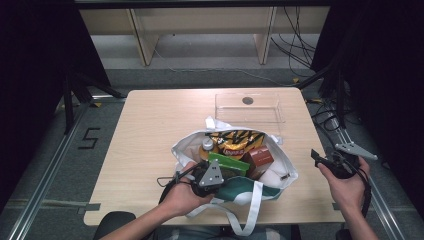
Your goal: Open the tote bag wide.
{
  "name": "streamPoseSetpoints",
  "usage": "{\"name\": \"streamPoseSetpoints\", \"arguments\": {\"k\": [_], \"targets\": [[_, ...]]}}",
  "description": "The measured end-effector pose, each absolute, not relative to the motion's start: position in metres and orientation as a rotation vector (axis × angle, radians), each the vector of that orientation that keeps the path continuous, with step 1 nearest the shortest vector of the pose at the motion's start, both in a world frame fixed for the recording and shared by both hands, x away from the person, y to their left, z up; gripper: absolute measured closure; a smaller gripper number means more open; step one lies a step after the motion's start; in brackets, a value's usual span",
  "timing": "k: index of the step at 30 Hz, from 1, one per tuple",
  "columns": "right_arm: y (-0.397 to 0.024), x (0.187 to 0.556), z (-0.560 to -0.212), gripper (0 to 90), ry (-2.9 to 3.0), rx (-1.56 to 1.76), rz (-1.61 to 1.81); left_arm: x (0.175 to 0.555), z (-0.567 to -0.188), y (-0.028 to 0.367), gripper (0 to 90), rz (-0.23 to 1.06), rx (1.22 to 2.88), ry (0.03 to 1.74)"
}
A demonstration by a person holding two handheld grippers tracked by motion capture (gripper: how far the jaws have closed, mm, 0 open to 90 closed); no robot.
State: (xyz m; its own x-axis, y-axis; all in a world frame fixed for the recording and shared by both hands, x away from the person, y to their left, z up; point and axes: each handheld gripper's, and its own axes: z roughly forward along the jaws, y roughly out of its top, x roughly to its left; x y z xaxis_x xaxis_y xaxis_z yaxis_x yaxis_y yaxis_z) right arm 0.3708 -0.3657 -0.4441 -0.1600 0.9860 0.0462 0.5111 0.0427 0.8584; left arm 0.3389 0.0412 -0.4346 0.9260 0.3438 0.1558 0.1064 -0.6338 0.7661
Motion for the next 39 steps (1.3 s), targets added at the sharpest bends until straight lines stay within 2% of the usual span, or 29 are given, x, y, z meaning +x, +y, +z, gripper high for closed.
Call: {"name": "streamPoseSetpoints", "arguments": {"k": [32,35,39], "targets": [[-0.363,0.369,-0.441,42.5,1.700,1.562,1.048,0.344,-0.468,0.031,85.3,0.422,2.332,0.338],[-0.363,0.368,-0.438,42.6,1.698,1.530,1.070,0.342,-0.462,0.034,80.4,0.401,2.312,0.335],[-0.362,0.364,-0.424,45.4,1.699,1.454,1.116,0.335,-0.448,0.042,62.8,0.361,2.251,0.352]]}}
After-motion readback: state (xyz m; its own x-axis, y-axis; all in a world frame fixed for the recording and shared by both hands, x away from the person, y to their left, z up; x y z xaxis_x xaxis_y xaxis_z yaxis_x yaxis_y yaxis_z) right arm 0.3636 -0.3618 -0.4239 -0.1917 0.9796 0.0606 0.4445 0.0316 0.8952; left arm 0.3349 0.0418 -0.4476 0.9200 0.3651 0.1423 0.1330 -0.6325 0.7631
